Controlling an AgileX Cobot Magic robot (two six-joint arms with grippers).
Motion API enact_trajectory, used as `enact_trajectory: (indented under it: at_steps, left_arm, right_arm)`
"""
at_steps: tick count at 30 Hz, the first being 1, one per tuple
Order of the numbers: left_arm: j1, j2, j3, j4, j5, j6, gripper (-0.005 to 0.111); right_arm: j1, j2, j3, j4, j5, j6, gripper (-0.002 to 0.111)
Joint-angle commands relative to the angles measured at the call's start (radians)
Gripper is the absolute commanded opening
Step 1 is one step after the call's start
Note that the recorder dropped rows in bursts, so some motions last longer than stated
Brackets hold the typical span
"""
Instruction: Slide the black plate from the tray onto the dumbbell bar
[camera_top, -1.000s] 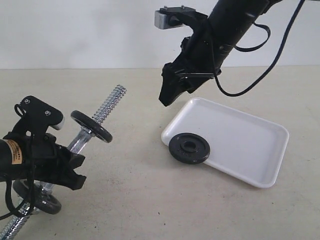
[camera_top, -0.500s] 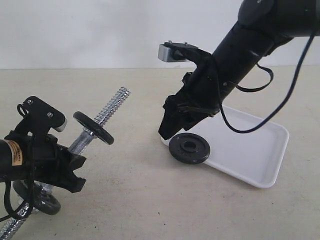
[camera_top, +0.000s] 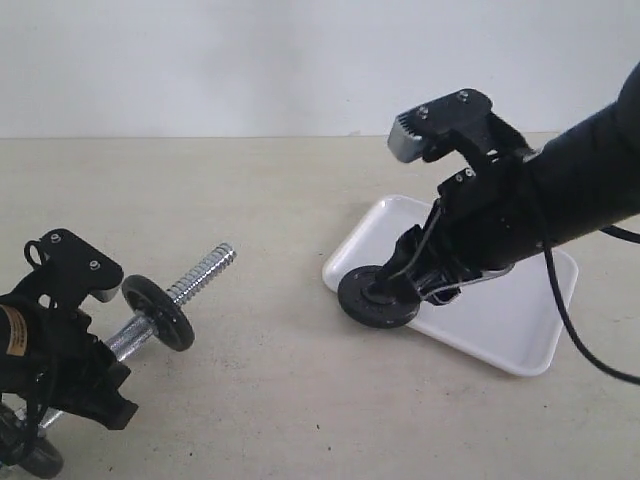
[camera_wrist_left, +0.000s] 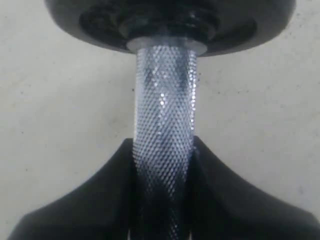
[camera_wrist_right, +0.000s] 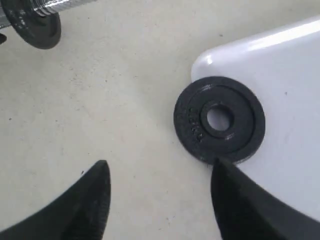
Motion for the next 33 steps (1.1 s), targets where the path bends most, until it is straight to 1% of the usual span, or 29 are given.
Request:
enact_trajectory:
  at_steps: [1, 4, 7, 10, 13, 14, 15, 18, 20, 21, 25, 33]
  left_arm:
    - [0.000, -0.040, -0.031, -0.004, -0.514, 0.001, 0.004]
    - [0.000, -0.040, -0.031, -0.001, -0.514, 0.001, 0.004]
    - [0.000, -0.040, -0.031, -0.001, -0.514, 0.001, 0.004]
    - [0.000, -0.040, -0.031, -0.002, -0.516, 0.001, 0.004]
    - [0.000, -0.040, -0.031, -0.002, -0.516, 0.001, 0.004]
    - [0.000, -0.040, -0.031, -0.002, -0.514, 0.001, 0.004]
    - [0.000, -0.040, -0.031, -0.002, -0.514, 0.001, 0.004]
    - [0.000, -0.040, -0.031, -0.002, -0.514, 0.001, 0.004]
    - [0.000, -0.040, -0.031, -0.002, -0.514, 0.001, 0.004]
    - [0.000, -0.040, -0.031, -0.002, -0.514, 0.001, 0.004]
    - [0.000, -0.040, -0.031, -0.002, -0.504, 0.001, 0.004]
    - [0.000, -0.040, -0.031, -0.027, -0.462, 0.001, 0.004]
  right_arm:
    - [0.143, -0.044, 0.074, -0.023, -0.188, -0.178, 0.045]
    - [0.212, -0.044, 0.077, -0.070, -0.249, -0.184, 0.045]
    - [0.225, -0.044, 0.077, -0.134, -0.273, -0.128, 0.045]
    - [0.225, -0.038, 0.077, -0.290, -0.271, -0.019, 0.045]
    - [0.225, -0.019, 0.077, -0.542, -0.248, 0.161, 0.044]
    - [0.225, -0.006, 0.077, -0.638, -0.226, 0.232, 0.042]
    - [0.225, 0.006, 0.077, -0.734, -0.198, 0.308, 0.038]
    - [0.225, 0.040, 0.077, -0.967, -0.108, 0.492, 0.024]
    - [0.225, 0.060, 0.077, -1.079, -0.057, 0.577, 0.016]
    - [0.225, 0.070, 0.077, -1.120, -0.041, 0.596, 0.014]
    - [0.225, 0.087, 0.077, -1.207, -0.022, 0.639, 0.013]
    - [0.225, 0.087, 0.077, -1.287, -0.095, 0.661, 0.013]
